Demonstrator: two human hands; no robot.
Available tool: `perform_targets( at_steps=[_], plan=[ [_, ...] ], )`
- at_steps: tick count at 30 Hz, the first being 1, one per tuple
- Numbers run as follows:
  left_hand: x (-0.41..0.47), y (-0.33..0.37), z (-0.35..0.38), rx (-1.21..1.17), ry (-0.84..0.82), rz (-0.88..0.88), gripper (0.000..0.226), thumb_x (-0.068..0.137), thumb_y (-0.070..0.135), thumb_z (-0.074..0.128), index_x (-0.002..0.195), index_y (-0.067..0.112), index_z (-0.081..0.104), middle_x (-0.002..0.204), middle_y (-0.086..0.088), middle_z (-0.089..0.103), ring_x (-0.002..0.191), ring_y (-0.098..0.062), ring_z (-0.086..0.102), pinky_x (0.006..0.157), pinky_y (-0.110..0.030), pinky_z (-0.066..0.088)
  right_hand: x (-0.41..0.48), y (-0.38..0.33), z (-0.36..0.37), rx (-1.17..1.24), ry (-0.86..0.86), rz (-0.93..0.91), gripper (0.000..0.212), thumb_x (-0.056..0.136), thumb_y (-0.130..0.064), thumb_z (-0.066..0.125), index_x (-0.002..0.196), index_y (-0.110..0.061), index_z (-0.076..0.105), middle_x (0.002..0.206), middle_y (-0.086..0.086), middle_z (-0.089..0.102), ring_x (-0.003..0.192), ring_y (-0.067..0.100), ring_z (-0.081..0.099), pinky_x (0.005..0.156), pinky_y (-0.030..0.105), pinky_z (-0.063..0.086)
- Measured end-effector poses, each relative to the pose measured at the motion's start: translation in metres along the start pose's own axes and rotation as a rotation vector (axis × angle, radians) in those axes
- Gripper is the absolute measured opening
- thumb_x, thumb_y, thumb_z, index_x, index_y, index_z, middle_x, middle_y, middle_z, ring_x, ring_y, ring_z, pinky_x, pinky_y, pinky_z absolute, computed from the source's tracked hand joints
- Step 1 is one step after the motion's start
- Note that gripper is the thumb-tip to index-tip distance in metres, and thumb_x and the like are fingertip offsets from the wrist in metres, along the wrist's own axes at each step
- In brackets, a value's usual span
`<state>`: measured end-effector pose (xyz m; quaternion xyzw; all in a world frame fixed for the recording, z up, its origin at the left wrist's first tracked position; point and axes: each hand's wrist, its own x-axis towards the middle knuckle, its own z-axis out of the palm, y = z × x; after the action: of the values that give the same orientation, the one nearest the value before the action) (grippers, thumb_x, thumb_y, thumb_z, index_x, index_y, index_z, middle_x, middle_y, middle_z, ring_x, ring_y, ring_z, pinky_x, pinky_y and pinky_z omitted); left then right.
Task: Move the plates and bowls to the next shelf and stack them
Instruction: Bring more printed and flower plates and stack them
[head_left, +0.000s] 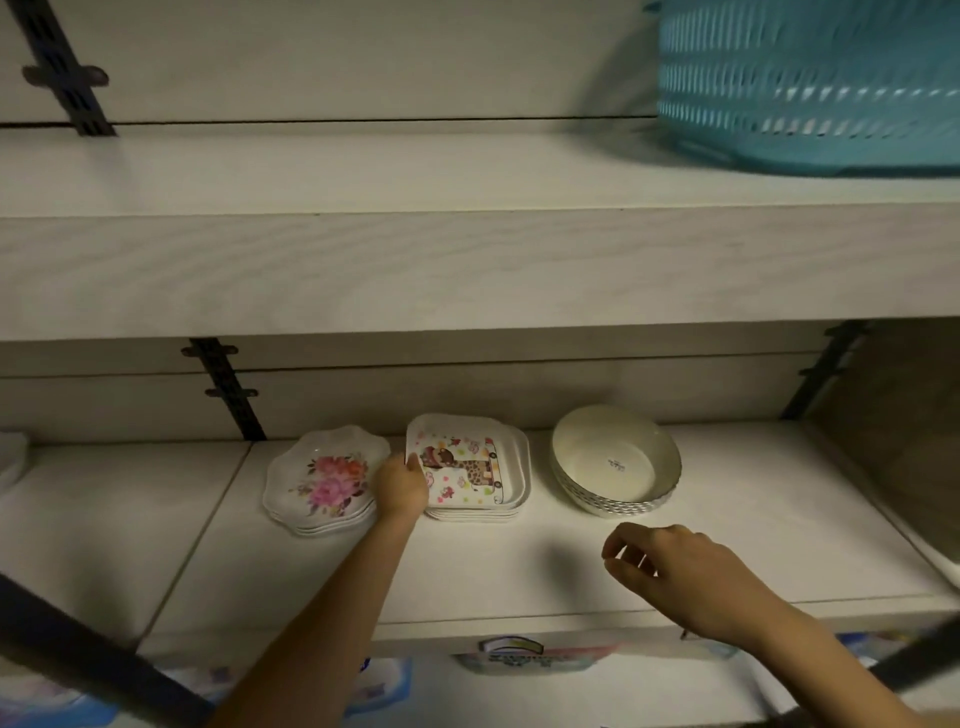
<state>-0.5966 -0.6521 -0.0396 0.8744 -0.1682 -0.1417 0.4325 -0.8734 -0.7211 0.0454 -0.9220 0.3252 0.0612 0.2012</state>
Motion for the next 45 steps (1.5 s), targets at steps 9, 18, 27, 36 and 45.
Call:
perform_targets(
  at_steps=[9,18,27,36,45],
  plan=[
    [0.017,0.002,0.022,0.118,-0.057,-0.015,0.035,0.098,0.015,0.037,0.113,-0.008,0.058,0.119,-0.027,0.06,0.109,-0.041,0.057,0.087,-0.042,0.047,0.004,0.011,-0.002,-0.004,0.049,0.03,0.024,0.093,-0.046,0.038,0.107,-0.036,0.054,0.088,-0.022,0.054,0.083,0.008,0.053,0.079,0.025,0.046],
    [0.001,0.004,0.004,0.474,-0.016,0.237,0.033,0.091,0.018,0.046,0.121,0.008,0.056,0.129,-0.016,0.05,0.116,-0.03,0.051,0.087,-0.037,0.047,0.014,0.001,-0.004,-0.037,0.028,-0.046,0.024,0.094,-0.046,0.038,0.109,-0.036,0.054,0.092,-0.022,0.054,0.086,0.007,0.054,0.082,0.024,0.046],
    [-0.073,-0.043,-0.085,0.703,0.106,0.61,0.022,0.07,0.026,0.075,0.09,0.018,0.073,0.09,0.0,0.073,0.08,-0.016,0.068,0.068,-0.029,0.056,0.033,-0.039,0.005,-0.15,-0.032,-0.256,0.027,0.095,-0.044,0.037,0.114,-0.033,0.054,0.11,-0.014,0.065,0.096,0.01,0.06,0.073,0.022,0.04],
    [-0.136,-0.106,-0.179,0.873,0.181,0.551,0.023,0.078,0.038,0.047,0.061,0.028,0.058,0.053,0.013,0.058,0.047,-0.001,0.051,0.048,-0.015,0.038,0.045,-0.125,0.031,-0.227,-0.093,-0.512,0.028,0.093,-0.046,0.038,0.115,-0.036,0.053,0.112,-0.013,0.064,0.101,0.015,0.061,0.083,0.03,0.047],
    [-0.151,-0.166,-0.279,0.962,0.287,0.474,0.023,0.056,0.044,0.081,0.063,0.029,0.065,0.054,0.013,0.064,0.047,0.0,0.059,0.046,-0.015,0.048,0.034,-0.239,0.072,-0.233,-0.095,-0.648,0.029,0.094,-0.045,0.037,0.117,-0.035,0.051,0.115,-0.011,0.062,0.101,0.016,0.059,0.075,0.028,0.041]
  ],
)
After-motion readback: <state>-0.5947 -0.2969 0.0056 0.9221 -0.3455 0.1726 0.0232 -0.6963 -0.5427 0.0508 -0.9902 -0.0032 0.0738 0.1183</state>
